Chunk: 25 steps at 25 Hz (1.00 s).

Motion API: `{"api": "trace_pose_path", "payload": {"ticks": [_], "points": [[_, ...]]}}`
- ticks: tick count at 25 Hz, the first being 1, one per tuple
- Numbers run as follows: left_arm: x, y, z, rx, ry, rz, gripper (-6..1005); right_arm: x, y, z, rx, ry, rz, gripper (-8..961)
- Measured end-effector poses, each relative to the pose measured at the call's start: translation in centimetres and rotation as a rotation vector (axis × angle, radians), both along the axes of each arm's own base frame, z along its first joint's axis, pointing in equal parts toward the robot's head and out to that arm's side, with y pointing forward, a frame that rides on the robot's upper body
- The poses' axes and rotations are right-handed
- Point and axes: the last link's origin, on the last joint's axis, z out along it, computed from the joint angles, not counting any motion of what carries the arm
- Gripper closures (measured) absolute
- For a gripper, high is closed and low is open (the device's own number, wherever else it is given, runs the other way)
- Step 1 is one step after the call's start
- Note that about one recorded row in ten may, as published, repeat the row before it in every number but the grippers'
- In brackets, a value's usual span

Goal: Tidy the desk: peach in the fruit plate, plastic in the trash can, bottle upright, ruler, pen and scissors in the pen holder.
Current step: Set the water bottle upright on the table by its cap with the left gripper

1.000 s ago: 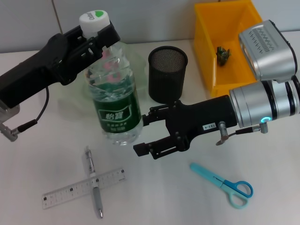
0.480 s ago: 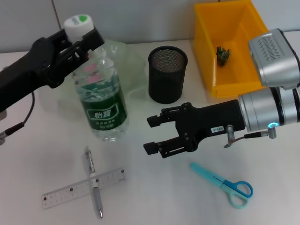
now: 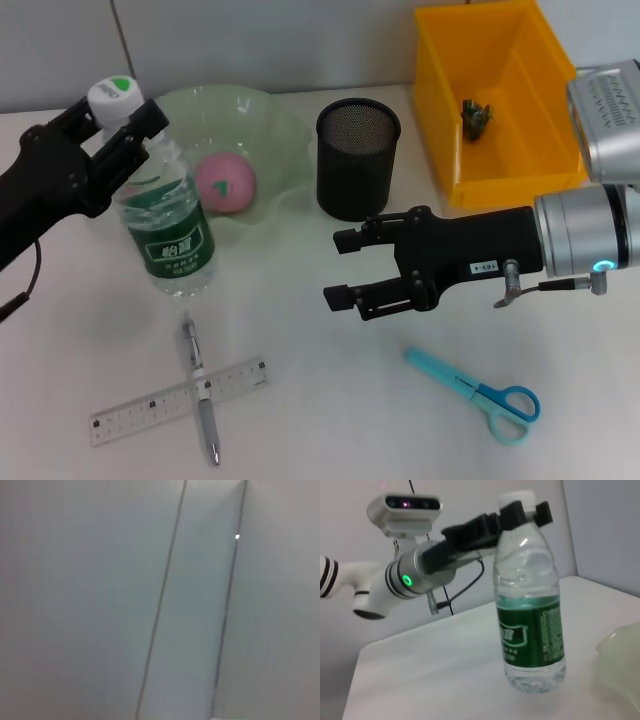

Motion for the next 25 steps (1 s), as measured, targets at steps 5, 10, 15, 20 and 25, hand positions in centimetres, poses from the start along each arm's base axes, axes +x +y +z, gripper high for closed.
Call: {"api": "trace_pose_path", "payload": {"ticks": [5, 10, 15, 20, 25], "points": [[-1.4, -0.4, -0.9, 0.093, 0.012, 0.066, 558, 0.4, -0.3, 0.1, 0.024, 0.010, 0.019, 177], [-2.8, -0.6, -2.3, 0.160, 0.074, 0.134, 557, 0.3, -0.7, 0.2, 0.021, 0.038, 0.034, 177], [-4.0, -0.5, -3.2, 0.232, 0.145, 0.197, 557, 0.4, -0.8, 0.2, 0.018, 0.037, 0.032, 178], [-4.2, -0.5, -3.3, 0.253, 0.158, 0.210, 557, 0.6, -1.0, 0.2, 0.015, 0.036, 0.025, 178], [-4.5, -0.4, -3.3, 0.275, 0.175, 0.226, 557, 0.9, -1.1, 0.2, 0.017, 0.039, 0.017, 178]]}}
